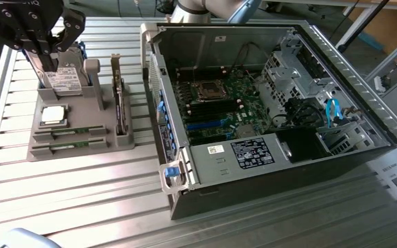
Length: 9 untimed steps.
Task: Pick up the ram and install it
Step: 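Reach for the ram, then pick up the ram and move it above insertion slot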
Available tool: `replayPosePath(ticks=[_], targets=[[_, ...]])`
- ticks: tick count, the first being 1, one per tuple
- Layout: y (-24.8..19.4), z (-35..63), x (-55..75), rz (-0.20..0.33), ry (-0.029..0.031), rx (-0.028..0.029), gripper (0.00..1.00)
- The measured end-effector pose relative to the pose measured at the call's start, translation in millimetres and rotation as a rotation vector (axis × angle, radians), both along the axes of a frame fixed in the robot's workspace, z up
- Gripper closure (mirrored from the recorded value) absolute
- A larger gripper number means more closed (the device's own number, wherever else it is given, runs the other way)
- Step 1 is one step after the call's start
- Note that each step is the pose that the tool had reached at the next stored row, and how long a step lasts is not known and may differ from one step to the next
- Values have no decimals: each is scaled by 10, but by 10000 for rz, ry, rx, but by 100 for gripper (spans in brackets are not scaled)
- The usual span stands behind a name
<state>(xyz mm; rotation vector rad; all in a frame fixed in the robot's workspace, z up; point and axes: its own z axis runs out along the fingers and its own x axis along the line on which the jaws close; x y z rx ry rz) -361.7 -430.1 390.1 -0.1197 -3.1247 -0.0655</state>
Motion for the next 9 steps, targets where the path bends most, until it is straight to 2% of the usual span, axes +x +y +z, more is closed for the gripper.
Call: replayPosePath(ticks=[4,9], targets=[[-26,0,0,0,0,0,90],[-27,0,0,-1,0,0,90]])
